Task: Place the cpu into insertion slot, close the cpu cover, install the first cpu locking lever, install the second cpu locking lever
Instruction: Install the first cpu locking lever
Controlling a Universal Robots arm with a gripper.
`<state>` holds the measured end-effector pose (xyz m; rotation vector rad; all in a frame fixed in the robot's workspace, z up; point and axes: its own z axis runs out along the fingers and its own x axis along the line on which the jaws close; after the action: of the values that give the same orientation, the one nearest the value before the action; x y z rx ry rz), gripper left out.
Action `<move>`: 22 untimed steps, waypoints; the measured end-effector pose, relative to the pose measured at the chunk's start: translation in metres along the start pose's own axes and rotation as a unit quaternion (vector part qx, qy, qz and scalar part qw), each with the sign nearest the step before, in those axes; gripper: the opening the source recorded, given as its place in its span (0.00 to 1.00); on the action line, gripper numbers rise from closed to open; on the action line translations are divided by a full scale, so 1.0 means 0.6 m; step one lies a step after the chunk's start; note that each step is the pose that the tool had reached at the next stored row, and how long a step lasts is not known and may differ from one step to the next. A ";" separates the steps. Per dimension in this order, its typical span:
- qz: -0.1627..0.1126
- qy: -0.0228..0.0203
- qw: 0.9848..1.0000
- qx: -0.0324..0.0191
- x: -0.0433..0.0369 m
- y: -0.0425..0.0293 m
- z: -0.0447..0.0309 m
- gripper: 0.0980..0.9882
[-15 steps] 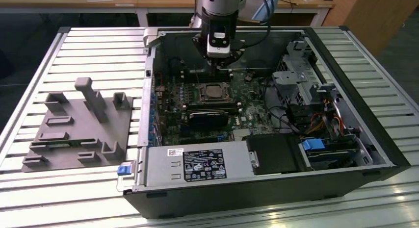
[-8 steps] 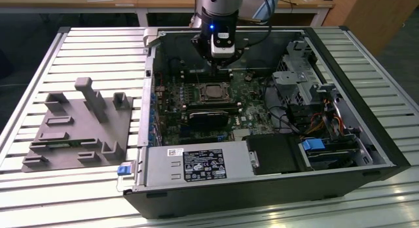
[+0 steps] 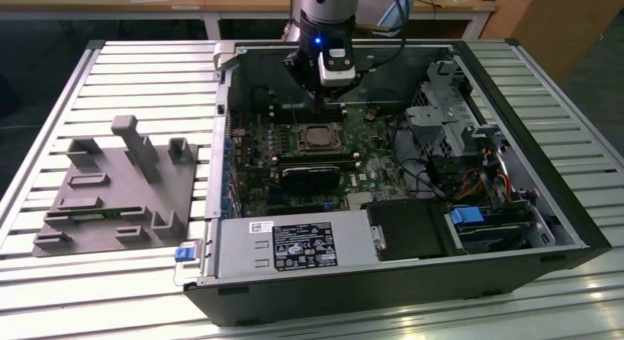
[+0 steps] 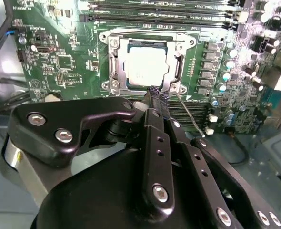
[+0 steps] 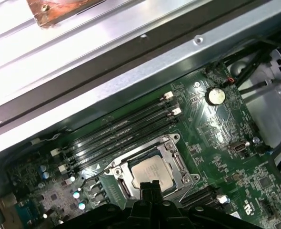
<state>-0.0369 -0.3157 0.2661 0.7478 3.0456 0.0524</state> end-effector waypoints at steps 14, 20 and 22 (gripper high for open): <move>-0.071 0.002 0.997 0.000 0.000 0.000 0.000 0.01; -0.100 0.003 0.995 0.000 0.000 0.000 0.000 0.01; -0.110 0.004 0.994 0.000 0.000 0.000 0.000 0.01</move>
<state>-0.0369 -0.3157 0.2661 0.4086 3.1131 0.0530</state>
